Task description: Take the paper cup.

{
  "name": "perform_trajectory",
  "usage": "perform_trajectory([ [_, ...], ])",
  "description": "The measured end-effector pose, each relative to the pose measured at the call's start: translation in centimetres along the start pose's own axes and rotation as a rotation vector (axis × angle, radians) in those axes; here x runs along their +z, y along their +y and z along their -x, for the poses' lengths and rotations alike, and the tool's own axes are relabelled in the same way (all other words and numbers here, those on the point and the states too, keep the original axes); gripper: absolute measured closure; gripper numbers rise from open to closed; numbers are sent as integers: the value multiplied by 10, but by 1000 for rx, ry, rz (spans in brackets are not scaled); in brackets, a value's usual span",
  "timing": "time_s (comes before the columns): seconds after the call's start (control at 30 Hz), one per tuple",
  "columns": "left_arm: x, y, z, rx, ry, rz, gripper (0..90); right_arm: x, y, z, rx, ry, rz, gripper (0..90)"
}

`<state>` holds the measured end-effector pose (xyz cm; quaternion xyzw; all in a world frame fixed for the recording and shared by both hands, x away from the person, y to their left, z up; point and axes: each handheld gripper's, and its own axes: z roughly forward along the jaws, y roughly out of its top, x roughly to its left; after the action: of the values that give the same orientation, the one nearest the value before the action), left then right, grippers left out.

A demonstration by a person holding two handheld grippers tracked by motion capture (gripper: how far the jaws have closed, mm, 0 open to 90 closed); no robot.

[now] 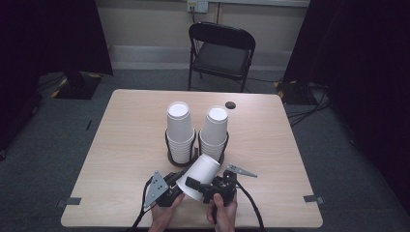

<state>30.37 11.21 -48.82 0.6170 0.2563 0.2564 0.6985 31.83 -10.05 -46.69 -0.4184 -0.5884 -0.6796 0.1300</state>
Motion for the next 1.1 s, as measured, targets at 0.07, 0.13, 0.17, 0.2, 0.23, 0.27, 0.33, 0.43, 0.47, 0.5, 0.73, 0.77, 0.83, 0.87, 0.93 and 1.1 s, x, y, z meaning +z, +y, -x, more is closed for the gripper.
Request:
perform_trajectory([
  [0.07,0,0,0,-3,2,-1,855,0,1,0,1,-2,-2,93],
  [0.13,-1,0,0,3,0,-5,857,0,2,1,-1,-2,-2,93],
  [0.17,-1,1,0,-3,-4,2,858,-1,3,0,0,-7,10,96],
  [0.2,-1,1,1,-7,-9,2,858,-2,3,0,-17,-6,27,96],
  [0.23,-1,1,1,-9,-13,0,858,-4,4,-1,-29,-9,39,97],
  [0.27,-2,1,0,-8,-18,-3,859,-4,4,-1,-30,-12,46,99],
  [0.33,-2,1,1,-22,-34,-6,859,-7,7,-2,-42,-20,67,104],
  [0.43,-3,1,0,-40,-56,-24,861,-11,11,-1,-55,-36,87,108],
  [0.47,-4,1,0,-43,-60,-33,860,-12,13,-1,-53,-44,85,110],
  [0.5,-4,1,-1,-43,-66,-42,861,-13,14,0,-55,-48,86,110],
  [0.73,-7,3,-3,-67,-92,-86,863,-14,15,1,-73,-69,87,105],
  [0.77,-8,3,-3,-69,-94,-87,863,-14,15,1,-74,-68,86,105],
  [0.83,-9,4,-4,-67,-102,-95,864,-14,15,0,-76,-69,86,103],
  [0.87,-9,4,-5,-69,-112,-101,863,-14,15,1,-79,-69,87,103],
  [0.93,-11,4,-6,-61,-125,-114,864,-16,16,0,-96,-81,107,134],
  [1.1,-14,3,-7,-92,-138,-129,865,-25,23,5,-88,-115,154,134],
])
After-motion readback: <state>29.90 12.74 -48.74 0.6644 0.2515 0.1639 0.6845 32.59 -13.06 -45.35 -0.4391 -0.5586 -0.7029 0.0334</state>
